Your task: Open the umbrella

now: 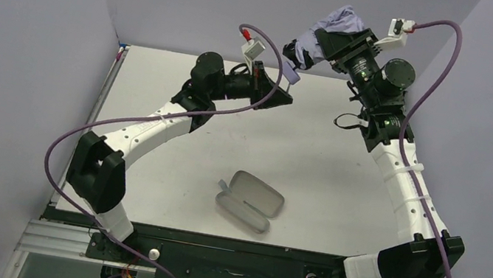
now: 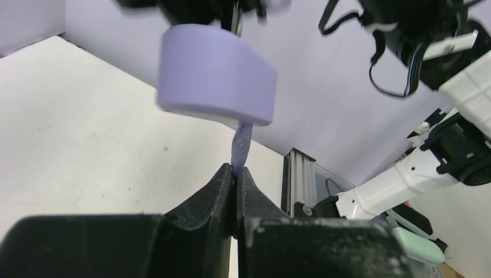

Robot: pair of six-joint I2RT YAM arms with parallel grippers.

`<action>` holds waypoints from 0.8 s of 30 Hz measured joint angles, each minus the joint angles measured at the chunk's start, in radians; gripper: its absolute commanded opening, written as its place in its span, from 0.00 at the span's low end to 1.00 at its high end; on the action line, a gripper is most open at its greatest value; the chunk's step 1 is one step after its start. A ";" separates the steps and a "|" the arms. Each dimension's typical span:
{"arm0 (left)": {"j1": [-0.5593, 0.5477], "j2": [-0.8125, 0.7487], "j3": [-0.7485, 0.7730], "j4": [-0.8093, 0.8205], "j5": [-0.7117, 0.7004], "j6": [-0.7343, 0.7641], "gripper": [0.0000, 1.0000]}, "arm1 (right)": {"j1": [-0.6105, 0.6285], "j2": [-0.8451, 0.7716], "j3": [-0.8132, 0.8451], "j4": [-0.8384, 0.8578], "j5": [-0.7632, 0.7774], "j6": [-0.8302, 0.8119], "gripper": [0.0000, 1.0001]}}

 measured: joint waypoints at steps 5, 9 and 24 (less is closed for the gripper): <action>0.001 -0.065 -0.095 -0.027 -0.004 0.066 0.00 | -0.043 0.024 0.058 0.005 -0.007 -0.004 0.00; 0.003 -0.108 -0.162 -0.051 -0.013 0.111 0.00 | -0.071 0.028 0.081 0.006 -0.019 -0.008 0.00; 0.006 -0.177 0.063 -0.559 -0.276 0.595 0.68 | -0.050 0.007 0.050 -0.118 0.020 -0.225 0.00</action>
